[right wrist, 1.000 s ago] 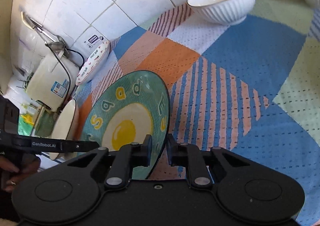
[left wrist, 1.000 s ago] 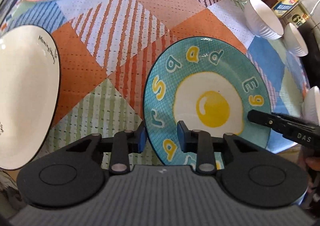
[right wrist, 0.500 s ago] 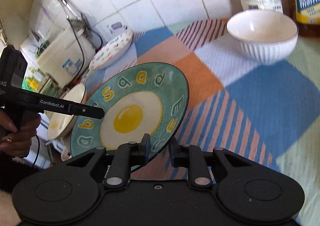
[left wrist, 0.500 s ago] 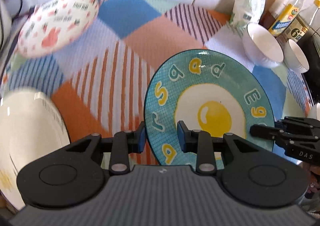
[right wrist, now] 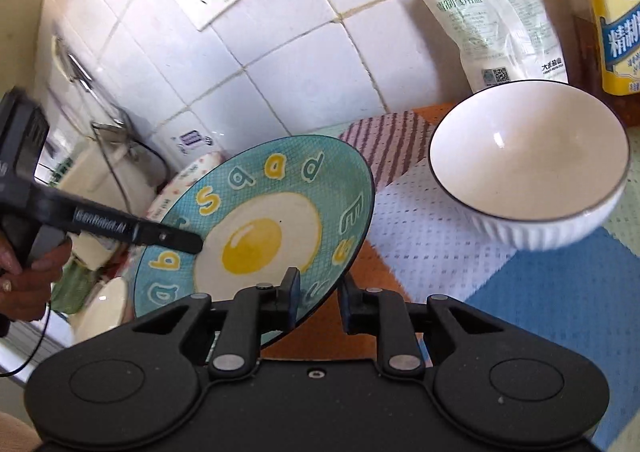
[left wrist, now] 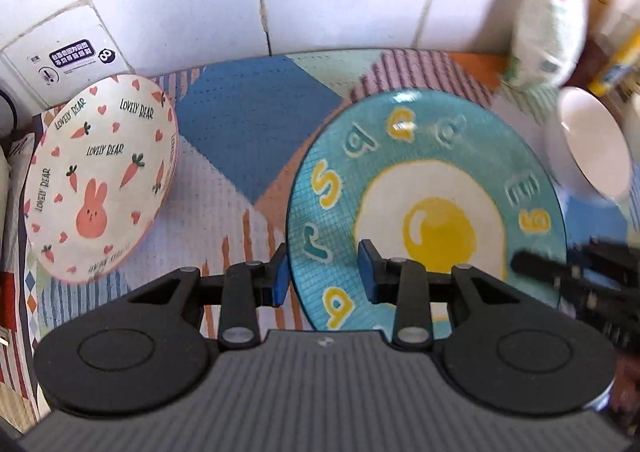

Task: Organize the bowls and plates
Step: 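Carry the teal egg plate toward the wall, set it down, open the right gripper, then move the right gripper to the white Morning Honey plate rim and grasp it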

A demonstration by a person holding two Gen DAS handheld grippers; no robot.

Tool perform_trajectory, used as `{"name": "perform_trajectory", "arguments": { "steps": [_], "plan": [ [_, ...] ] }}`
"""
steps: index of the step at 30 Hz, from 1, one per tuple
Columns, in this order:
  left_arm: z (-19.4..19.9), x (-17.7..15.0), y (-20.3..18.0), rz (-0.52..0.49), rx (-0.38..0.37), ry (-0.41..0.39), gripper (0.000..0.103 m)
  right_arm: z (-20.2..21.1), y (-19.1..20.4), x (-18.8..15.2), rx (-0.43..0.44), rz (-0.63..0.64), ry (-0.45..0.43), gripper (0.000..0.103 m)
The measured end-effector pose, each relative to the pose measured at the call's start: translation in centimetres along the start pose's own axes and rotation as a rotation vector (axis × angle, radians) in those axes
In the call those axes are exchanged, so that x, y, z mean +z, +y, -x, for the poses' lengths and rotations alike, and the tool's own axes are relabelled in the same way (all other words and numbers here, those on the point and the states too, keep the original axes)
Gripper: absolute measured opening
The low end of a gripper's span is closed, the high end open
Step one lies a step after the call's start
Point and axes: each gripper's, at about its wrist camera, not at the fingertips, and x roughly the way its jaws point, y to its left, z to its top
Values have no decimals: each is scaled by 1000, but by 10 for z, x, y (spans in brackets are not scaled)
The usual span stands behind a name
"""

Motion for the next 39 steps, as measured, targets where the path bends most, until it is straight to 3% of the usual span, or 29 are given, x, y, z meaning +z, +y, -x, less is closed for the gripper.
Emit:
{"name": "perform_trajectory", "arguments": {
  "steps": [4, 10, 13, 20, 26, 33, 39],
  "plan": [
    [-19, 18, 5, -16, -1, 17, 33, -18, 7, 5, -53, -45, 2, 27],
    [-41, 22, 13, -17, 24, 20, 36, -41, 29, 11, -170, 25, 2, 29],
    [-44, 32, 11, -32, 40, 80, 36, -49, 47, 14, -260, 16, 7, 45],
    [-14, 20, 22, -126, 0, 79, 37, -33, 89, 6, -466, -102, -46, 51],
    [48, -12, 48, -239, 24, -31, 40, 11, 134, -12, -444, -88, -163, 52],
    [108, -44, 81, -270, 15, -69, 44, 38, 200, -26, -415, -63, -235, 54],
    [137, -82, 105, -308, -31, -44, 45, 50, 259, -50, -360, -15, -286, 55]
  ]
}}
